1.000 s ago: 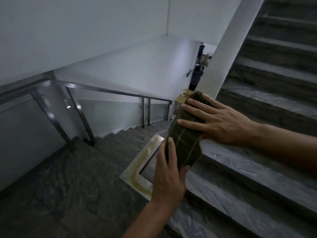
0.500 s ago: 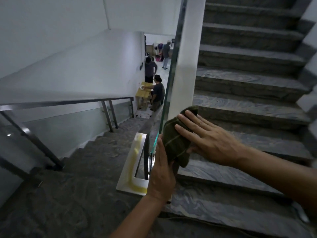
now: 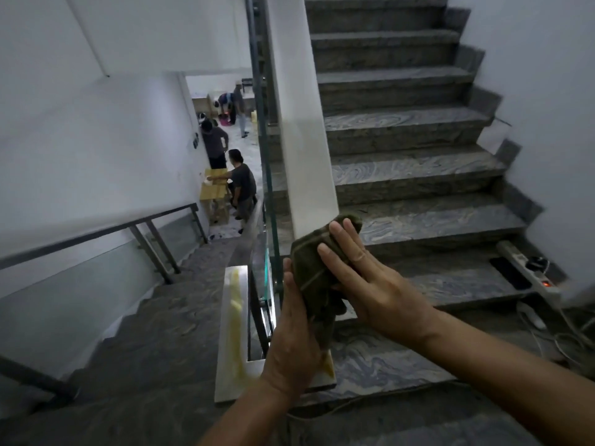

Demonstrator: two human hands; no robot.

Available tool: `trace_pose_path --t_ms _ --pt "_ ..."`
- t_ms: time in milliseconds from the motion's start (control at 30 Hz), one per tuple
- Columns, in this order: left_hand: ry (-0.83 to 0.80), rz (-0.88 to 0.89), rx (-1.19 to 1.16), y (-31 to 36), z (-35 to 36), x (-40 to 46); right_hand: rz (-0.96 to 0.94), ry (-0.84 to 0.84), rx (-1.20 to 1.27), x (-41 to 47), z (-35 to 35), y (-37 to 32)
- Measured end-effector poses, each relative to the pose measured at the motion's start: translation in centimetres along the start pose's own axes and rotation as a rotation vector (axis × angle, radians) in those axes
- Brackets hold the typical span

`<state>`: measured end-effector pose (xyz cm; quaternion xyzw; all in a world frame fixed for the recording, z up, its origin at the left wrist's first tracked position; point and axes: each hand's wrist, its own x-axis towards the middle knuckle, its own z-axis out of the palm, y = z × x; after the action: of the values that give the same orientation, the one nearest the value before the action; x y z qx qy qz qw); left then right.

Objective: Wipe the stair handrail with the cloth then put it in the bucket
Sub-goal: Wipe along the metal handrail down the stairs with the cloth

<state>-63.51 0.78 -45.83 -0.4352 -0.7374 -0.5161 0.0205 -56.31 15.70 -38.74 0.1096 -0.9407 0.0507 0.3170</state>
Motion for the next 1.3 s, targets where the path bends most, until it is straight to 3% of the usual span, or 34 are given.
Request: trace_pose_path --t_ms 167,267,367,433,667,867,1167,1300 --pt "-0.049 0.184 -0.095 -2.3 -0.3 0.2 0.228 0.218 0.127 -0.5 2.3 -3.2" --pt "-0.067 0.258 -0.117 -3.1 -0.6 0.4 0.379 0.345 0.092 -0.9 4.5 -5.2" --pt "-0.173 0.448 -0.14 -4.9 -1.4 0.2 0.476 0.389 0.03 -1.6 6.7 -6.3" --pt "-0.259 0.485 -0.119 -6.8 -1.8 -0.2 0.527 0.358 0.015 -2.9 8.1 -7.0" --pt "-0.614 0.336 -0.03 -11.7 -3.5 -2.6 0.714 0.191 0.012 -7.3 12.2 -9.1" --pt "-0.779 0.298 0.059 -12.3 -4.5 -4.1 0.835 0.063 -0.002 -9.4 14.7 -10.3" --pt "-1.093 0.249 0.588 -12.3 -4.4 -6.5 0.995 -0.137 0.095 -12.4 17.5 -11.9" --pt "-1.076 0.277 0.619 -13.5 -4.1 -7.3 1.028 -0.23 0.053 -12.4 17.6 -12.6"
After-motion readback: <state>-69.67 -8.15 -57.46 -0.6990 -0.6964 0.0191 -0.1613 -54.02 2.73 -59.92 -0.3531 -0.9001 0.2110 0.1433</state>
